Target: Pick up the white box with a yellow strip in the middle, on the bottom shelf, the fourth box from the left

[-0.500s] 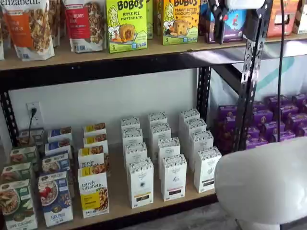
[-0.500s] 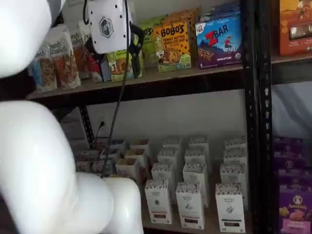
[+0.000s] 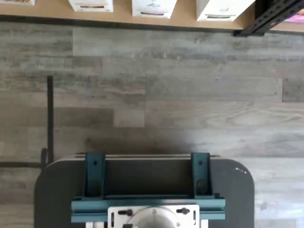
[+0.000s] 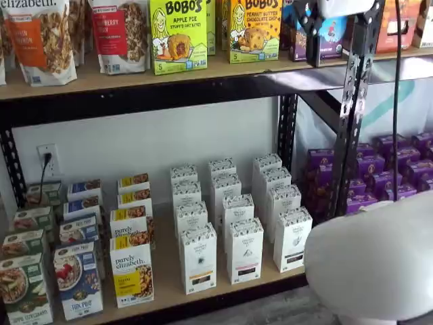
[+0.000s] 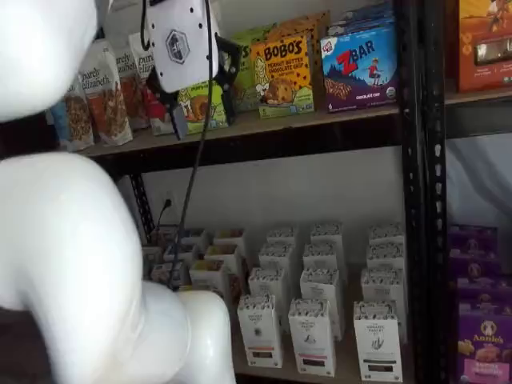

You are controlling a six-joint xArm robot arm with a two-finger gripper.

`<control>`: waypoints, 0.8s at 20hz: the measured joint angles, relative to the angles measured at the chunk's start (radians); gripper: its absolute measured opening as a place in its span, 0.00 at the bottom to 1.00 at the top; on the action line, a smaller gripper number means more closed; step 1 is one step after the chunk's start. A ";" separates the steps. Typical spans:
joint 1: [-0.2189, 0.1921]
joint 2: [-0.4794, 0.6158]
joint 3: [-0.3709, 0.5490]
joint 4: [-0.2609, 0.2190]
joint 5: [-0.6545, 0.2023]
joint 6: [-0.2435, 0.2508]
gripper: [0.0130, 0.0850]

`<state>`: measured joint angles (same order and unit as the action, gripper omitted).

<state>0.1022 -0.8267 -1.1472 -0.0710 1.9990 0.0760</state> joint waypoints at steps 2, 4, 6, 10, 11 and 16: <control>0.011 -0.005 0.021 -0.006 -0.030 0.012 1.00; 0.016 -0.009 0.045 0.001 -0.062 0.022 1.00; 0.028 -0.014 0.075 0.004 -0.100 0.038 1.00; 0.057 -0.025 0.157 0.013 -0.200 0.077 1.00; 0.062 -0.026 0.178 0.017 -0.225 0.085 1.00; 0.094 -0.034 0.307 0.040 -0.389 0.128 1.00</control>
<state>0.1967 -0.8605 -0.8400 -0.0313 1.6102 0.2041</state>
